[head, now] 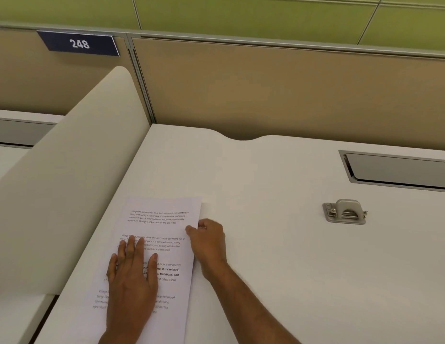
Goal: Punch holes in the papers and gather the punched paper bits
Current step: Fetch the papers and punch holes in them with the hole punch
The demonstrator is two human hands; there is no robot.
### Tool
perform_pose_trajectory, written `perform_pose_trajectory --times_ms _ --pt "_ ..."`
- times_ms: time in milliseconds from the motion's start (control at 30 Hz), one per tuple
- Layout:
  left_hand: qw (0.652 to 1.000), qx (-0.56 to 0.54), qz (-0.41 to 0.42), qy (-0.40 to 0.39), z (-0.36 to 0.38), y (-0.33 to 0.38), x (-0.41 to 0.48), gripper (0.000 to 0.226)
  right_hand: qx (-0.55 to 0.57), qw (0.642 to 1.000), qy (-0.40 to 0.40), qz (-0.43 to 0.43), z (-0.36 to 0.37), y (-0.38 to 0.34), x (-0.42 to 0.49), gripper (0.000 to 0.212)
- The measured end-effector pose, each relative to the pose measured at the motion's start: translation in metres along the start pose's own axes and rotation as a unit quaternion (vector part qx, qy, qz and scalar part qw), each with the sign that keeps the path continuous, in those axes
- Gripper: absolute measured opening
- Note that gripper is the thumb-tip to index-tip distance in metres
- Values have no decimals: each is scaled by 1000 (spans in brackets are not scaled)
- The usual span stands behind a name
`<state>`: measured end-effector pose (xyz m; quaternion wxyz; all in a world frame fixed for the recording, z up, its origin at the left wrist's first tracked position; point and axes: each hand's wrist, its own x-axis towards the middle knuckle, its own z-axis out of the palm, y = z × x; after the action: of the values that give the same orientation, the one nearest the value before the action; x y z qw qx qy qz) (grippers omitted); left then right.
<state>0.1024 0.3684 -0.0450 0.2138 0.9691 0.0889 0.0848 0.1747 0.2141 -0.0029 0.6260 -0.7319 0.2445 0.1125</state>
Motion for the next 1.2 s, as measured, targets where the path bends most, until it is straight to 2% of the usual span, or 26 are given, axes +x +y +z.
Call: perform_pose_trajectory --times_ms 167,333,367,433,500,633,767,933,1100,1200 --pt "1000 -11 8 -16 -4 0 0 63 22 999 -24 13 2 13 -15 14" --pt "999 -37 8 -3 -13 6 2 59 85 994 -44 62 -26 17 -18 36" --pt "999 -48 -1 -2 -16 9 4 57 98 991 -44 74 -32 18 -20 34" --pt "997 -76 -20 -7 -20 15 9 57 129 987 -41 83 -47 17 -25 8" --pt "993 -116 -28 -17 -23 26 12 58 153 983 -33 91 -63 19 -28 20" --pt "977 -202 -59 -38 -24 57 16 57 181 978 -31 96 -98 29 -30 12" --pt "959 -264 -90 -52 -19 92 18 54 206 974 -18 95 -138 38 -33 15" --pt "935 -320 -119 -95 -10 125 17 36 238 967 18 88 -195 48 -37 15" --pt "921 -337 -99 -171 4 165 6 17 269 957 68 87 -251 56 -44 16" --pt "916 -342 -71 -195 13 197 -2 29 284 951 89 80 -280 60 -51 17"
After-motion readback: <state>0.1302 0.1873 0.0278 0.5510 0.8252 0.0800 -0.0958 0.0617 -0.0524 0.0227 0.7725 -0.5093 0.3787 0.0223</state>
